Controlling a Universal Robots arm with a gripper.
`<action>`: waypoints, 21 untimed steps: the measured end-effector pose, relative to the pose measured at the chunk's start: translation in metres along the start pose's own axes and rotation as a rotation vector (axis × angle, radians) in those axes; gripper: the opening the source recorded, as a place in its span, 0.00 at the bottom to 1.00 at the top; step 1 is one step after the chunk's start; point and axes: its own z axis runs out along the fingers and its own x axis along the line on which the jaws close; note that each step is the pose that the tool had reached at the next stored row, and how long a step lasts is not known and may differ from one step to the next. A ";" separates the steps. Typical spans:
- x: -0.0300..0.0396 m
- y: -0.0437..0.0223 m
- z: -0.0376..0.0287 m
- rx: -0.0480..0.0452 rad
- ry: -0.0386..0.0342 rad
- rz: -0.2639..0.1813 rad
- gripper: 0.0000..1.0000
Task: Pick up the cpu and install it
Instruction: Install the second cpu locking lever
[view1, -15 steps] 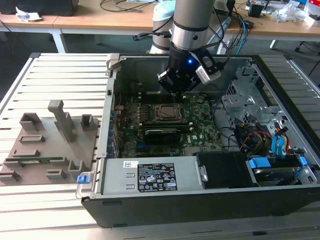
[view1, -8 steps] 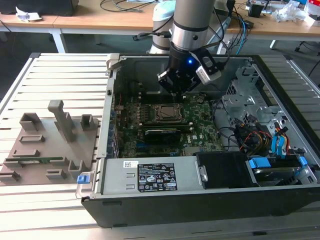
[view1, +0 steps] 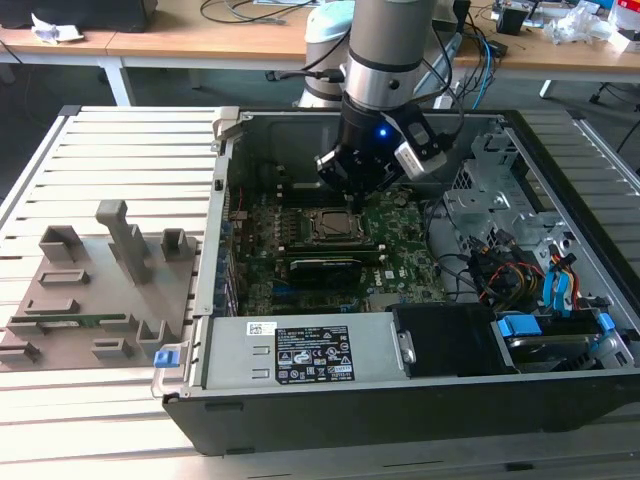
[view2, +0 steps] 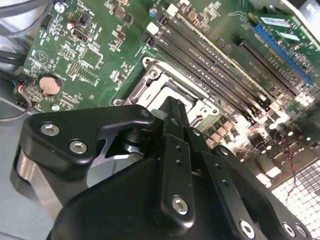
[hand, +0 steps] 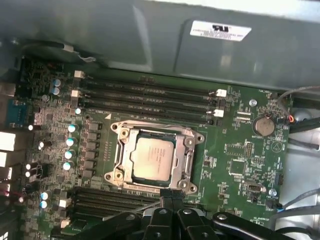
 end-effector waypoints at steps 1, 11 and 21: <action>0.0003 -0.0022 0.0000 -0.0020 -0.0003 0.000 0.11; 0.0036 -0.0280 0.0008 -0.0338 -0.0042 -0.001 0.11; 0.0076 -0.0365 0.0032 -0.0656 -0.0084 -0.001 0.11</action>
